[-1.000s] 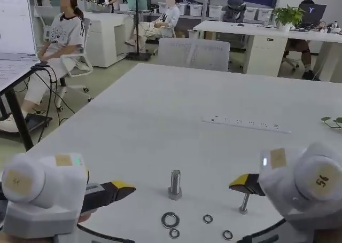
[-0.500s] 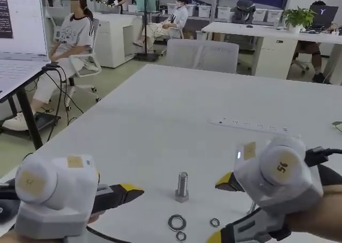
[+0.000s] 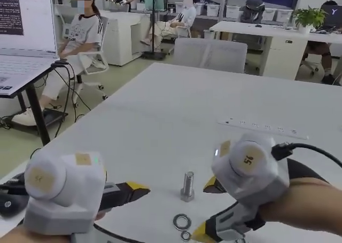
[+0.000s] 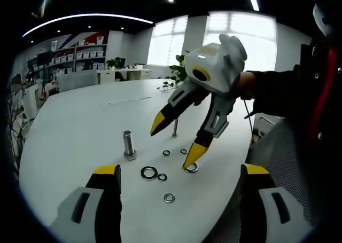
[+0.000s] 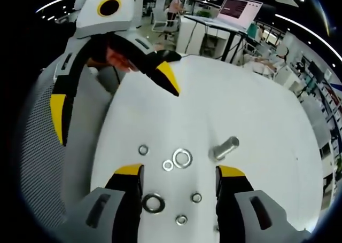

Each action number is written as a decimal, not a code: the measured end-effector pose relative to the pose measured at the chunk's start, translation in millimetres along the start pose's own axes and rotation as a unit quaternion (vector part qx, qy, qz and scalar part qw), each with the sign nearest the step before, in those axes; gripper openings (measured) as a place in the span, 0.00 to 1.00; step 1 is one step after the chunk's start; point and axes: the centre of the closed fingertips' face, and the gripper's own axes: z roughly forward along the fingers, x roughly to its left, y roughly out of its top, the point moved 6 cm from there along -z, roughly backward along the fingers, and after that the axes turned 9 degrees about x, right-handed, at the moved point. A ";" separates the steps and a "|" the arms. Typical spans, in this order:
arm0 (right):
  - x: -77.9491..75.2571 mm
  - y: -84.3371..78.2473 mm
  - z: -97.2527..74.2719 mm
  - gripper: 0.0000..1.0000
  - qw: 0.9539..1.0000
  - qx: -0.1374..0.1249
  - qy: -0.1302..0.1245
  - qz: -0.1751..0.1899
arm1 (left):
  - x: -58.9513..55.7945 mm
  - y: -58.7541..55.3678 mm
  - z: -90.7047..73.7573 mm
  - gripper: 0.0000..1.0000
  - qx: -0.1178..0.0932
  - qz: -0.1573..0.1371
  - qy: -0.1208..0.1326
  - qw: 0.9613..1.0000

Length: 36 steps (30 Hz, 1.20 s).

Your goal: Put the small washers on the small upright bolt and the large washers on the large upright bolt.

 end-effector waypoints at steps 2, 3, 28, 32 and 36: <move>-1.0 1.7 3.7 0.54 1.000 0.004 0.004 0.001 | -0.3 0.2 -0.2 0.92 -0.001 0.000 0.000 1.000; -1.6 2.4 5.1 0.53 1.000 0.007 0.004 0.001 | -0.4 0.3 -0.4 0.92 -0.001 0.001 0.000 1.000; -12.3 16.0 53.8 0.34 0.996 0.089 0.018 -0.001 | -1.1 0.3 -1.5 0.90 -0.006 0.003 0.001 1.000; -13.0 17.1 59.1 0.33 0.995 0.098 0.025 0.001 | -1.2 0.1 -2.3 0.90 -0.008 0.003 0.000 1.000; -12.1 17.8 63.8 0.33 0.994 0.106 0.030 -0.002 | -1.5 -0.1 -2.6 0.89 -0.008 0.003 0.000 1.000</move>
